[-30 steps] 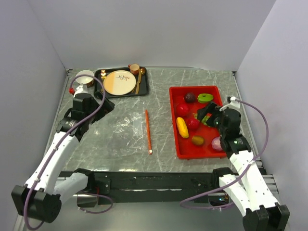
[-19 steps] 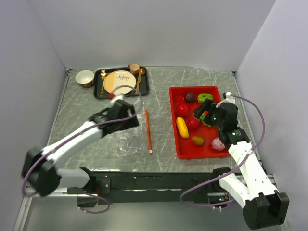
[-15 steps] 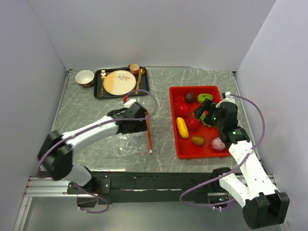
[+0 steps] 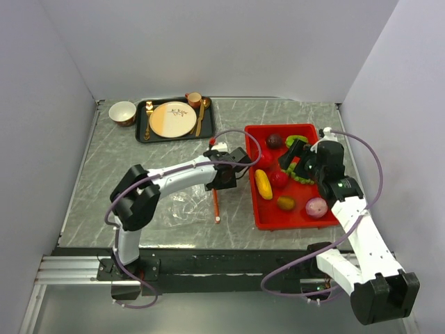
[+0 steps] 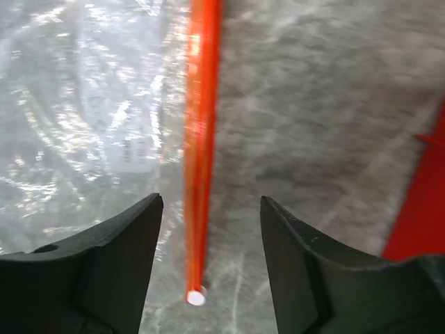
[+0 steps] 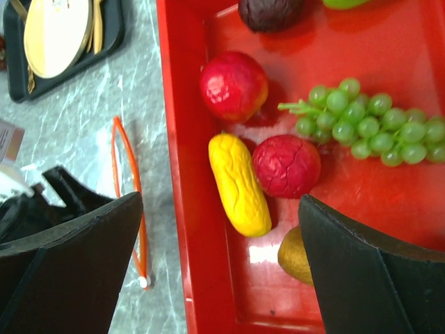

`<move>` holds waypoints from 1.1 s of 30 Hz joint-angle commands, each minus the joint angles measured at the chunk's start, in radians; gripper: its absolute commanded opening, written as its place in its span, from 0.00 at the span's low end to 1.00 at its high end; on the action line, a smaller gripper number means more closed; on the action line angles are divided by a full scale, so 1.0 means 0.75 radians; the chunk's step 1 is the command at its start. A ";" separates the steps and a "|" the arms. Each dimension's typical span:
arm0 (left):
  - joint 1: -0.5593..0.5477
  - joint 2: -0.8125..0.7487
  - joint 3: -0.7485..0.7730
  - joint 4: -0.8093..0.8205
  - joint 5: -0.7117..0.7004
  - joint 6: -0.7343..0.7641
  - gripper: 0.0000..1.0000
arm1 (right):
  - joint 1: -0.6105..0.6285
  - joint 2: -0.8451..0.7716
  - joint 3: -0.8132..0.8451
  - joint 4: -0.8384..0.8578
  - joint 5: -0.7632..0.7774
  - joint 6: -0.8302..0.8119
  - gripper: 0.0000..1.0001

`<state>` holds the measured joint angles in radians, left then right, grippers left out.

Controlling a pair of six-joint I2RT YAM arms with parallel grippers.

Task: Place the food in the zip-top bag and seal the zipper
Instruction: Pick up the zipper food storage bag at the center of the board.

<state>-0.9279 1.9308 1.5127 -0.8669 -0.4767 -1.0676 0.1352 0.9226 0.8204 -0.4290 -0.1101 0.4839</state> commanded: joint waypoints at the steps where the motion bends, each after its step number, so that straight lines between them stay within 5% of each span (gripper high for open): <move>1: 0.002 0.027 0.088 -0.139 -0.148 -0.086 0.63 | 0.010 -0.040 -0.028 0.046 -0.029 0.034 1.00; 27: 0.082 0.129 0.020 0.033 -0.054 0.104 0.51 | 0.006 -0.068 -0.036 0.003 0.061 -0.009 1.00; 33: 0.096 0.172 0.018 0.047 -0.025 0.125 0.41 | 0.008 -0.058 -0.049 0.012 0.044 -0.015 1.00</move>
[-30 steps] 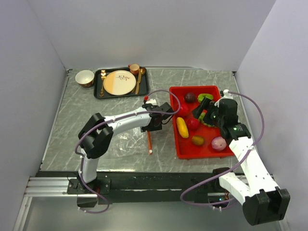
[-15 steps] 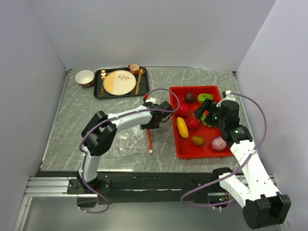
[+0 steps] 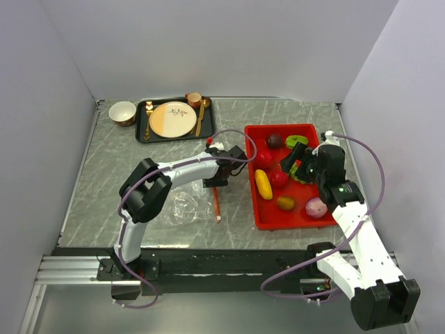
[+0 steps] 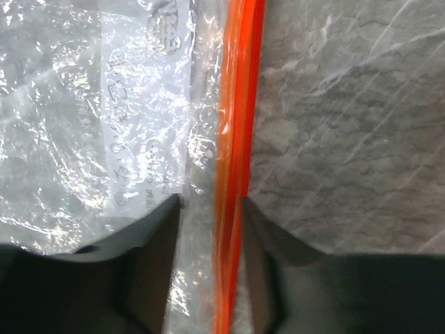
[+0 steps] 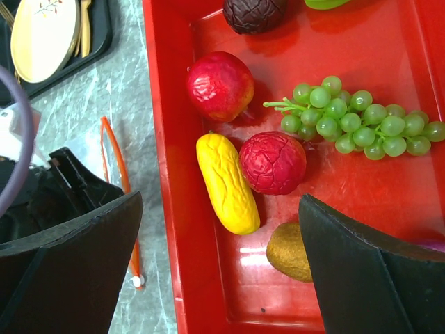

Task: Place the food in the zip-top bag and seal the zipper
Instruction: Pick up the zipper food storage bag at the center of the board.

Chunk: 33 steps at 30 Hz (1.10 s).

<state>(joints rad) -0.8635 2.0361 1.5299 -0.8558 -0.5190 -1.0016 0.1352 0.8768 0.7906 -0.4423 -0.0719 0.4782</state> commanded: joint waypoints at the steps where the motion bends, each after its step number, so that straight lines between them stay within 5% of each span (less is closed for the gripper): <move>1: 0.012 0.036 -0.005 0.033 0.035 0.033 0.37 | 0.006 0.005 -0.009 0.029 -0.006 -0.008 1.00; 8: 0.014 -0.045 -0.035 0.051 0.040 0.024 0.24 | 0.008 0.001 -0.003 0.042 -0.025 -0.004 1.00; 13: 0.012 -0.164 -0.052 0.039 0.040 0.026 0.04 | 0.006 0.007 -0.038 0.107 -0.249 -0.012 0.98; 20: 0.012 -0.446 -0.168 0.069 0.046 0.033 0.01 | 0.042 0.111 -0.103 0.297 -0.609 0.084 0.70; 33: 0.012 -0.657 -0.344 0.178 0.107 0.053 0.01 | 0.419 0.545 0.083 0.563 -0.702 0.229 0.69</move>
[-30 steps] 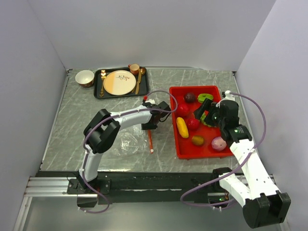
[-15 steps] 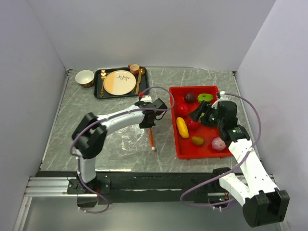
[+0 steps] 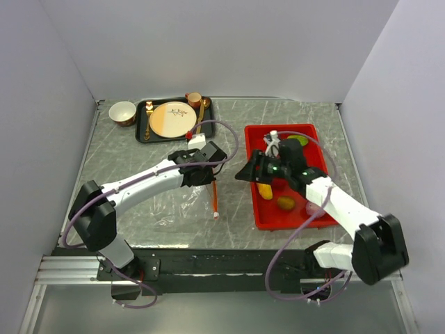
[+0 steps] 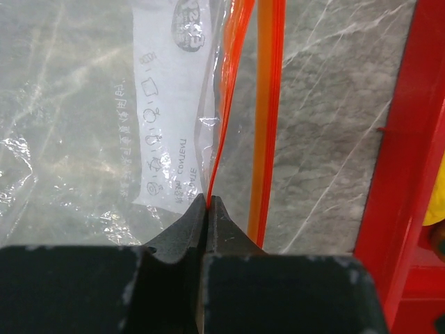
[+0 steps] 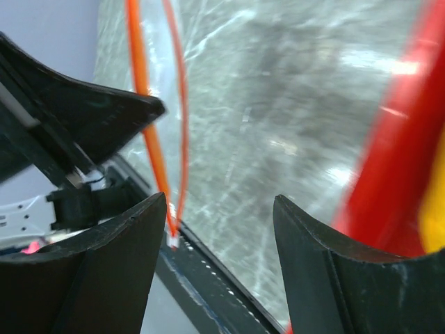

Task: Place the food in the zip-top bag and seal the zipper
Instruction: Pick up the zipper food storage bag at the center of the board, then open the zipper of the food storage bag.

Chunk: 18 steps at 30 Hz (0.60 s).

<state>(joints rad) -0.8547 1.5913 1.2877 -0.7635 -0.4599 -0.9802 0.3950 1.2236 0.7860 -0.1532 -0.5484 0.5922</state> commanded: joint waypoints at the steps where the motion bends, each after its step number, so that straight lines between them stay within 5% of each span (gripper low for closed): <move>1: -0.002 -0.074 -0.023 0.055 0.026 0.023 0.01 | 0.085 0.113 0.095 0.192 -0.060 0.088 0.69; 18: -0.010 -0.113 -0.015 0.124 0.112 0.055 0.01 | 0.226 0.420 0.232 0.294 -0.034 0.135 0.62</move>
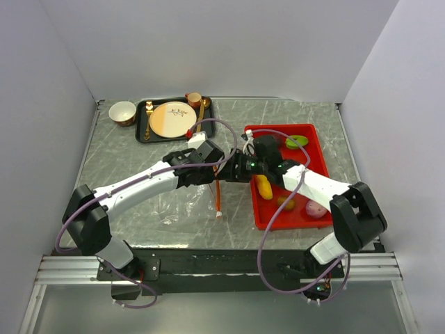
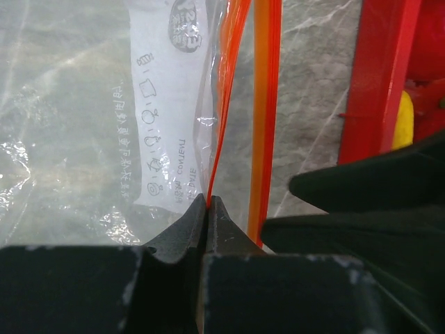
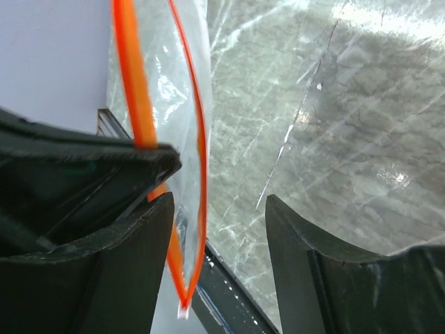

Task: Place the food in the zip-top bag and seal the zipper
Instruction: Open the zipper of the food storage bag.

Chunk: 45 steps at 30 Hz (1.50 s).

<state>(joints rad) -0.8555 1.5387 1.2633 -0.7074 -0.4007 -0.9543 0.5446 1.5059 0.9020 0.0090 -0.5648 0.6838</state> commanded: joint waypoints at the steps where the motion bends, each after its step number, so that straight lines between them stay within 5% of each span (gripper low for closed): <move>1: -0.009 -0.043 0.015 0.049 0.037 0.021 0.01 | 0.027 0.068 0.084 0.084 -0.016 0.013 0.62; 5: -0.009 -0.045 0.021 0.047 0.035 0.033 0.01 | 0.029 0.117 0.090 0.105 -0.020 0.023 0.42; 7: -0.009 -0.049 0.038 0.033 0.025 0.035 0.01 | 0.031 0.138 0.088 0.121 -0.016 0.027 0.15; 10: -0.009 -0.059 0.058 -0.010 0.007 0.029 0.01 | 0.029 0.140 0.065 0.121 0.075 0.043 0.00; 20: 0.003 -0.123 0.126 -0.243 -0.128 -0.020 0.01 | 0.035 0.189 0.067 -0.004 0.407 0.080 0.00; 35: 0.040 -0.215 0.077 -0.301 -0.141 -0.021 0.02 | 0.067 0.250 0.061 0.088 0.365 0.099 0.01; 41: 0.040 -0.105 0.128 -0.259 -0.141 0.043 0.01 | 0.068 0.046 0.035 0.027 0.427 0.027 0.29; 42: 0.040 -0.082 0.136 -0.241 -0.139 0.055 0.01 | 0.072 -0.025 0.031 0.001 0.462 0.017 0.42; 44: 0.040 -0.068 0.140 -0.221 -0.139 0.092 0.01 | 0.065 -0.093 0.018 -0.083 0.566 -0.014 0.50; 45: 0.040 -0.058 0.134 -0.210 -0.135 0.106 0.01 | 0.063 -0.164 0.010 -0.112 0.611 -0.026 0.62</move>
<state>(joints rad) -0.8280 1.4727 1.3258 -0.9146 -0.5003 -0.9405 0.5915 1.5501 0.9218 -0.0082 -0.2466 0.7208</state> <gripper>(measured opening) 0.022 0.482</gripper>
